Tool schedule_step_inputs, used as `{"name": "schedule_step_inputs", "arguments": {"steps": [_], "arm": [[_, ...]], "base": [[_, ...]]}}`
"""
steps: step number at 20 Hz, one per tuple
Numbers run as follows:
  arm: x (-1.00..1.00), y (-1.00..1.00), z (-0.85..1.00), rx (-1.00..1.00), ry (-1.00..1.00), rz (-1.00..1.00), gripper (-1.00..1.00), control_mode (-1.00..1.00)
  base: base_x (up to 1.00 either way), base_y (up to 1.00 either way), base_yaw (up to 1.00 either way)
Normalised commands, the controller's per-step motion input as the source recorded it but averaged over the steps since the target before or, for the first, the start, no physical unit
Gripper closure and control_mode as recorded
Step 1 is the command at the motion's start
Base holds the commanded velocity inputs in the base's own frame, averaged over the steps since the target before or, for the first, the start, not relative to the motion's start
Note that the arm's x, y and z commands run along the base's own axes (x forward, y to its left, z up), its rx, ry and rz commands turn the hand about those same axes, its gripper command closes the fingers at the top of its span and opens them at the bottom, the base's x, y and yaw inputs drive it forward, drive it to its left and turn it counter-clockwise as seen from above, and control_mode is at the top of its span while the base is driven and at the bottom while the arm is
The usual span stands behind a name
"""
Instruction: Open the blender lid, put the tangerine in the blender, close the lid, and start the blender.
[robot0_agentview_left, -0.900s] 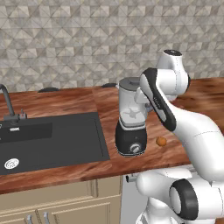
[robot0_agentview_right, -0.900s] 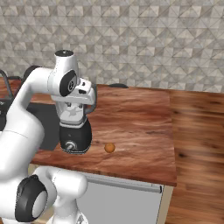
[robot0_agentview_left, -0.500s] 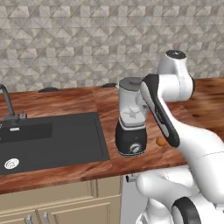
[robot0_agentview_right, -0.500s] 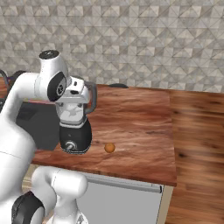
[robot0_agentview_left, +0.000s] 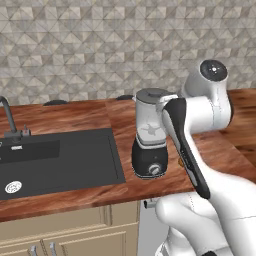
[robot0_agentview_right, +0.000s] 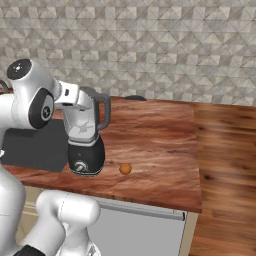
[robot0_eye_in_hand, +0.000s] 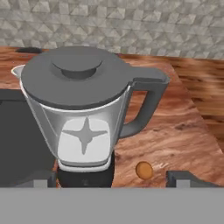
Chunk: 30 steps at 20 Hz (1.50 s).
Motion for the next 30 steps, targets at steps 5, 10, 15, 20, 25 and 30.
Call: {"name": "schedule_step_inputs", "arguments": {"steps": [5,10,15,20,25,30], "arm": [[0.22,0.07,0.85,0.02,-0.04,0.00,-1.00,-1.00],[0.45,0.00,0.07,0.05,0.04,0.00,-1.00,-1.00],[0.42,0.20,-0.32,0.00,0.09,0.00,-1.00,-1.00],[0.44,0.27,-0.38,0.00,0.11,0.00,-1.00,-1.00],[0.38,0.07,-0.09,0.04,0.03,0.00,-1.00,-1.00],[0.25,0.01,0.00,0.03,0.01,0.00,-1.00,-1.00]], "base": [[0.00,0.00,0.00],[0.00,0.00,0.00],[0.00,0.00,0.00],[0.00,0.00,0.00],[0.00,0.00,0.00],[0.00,0.00,0.00]]}}
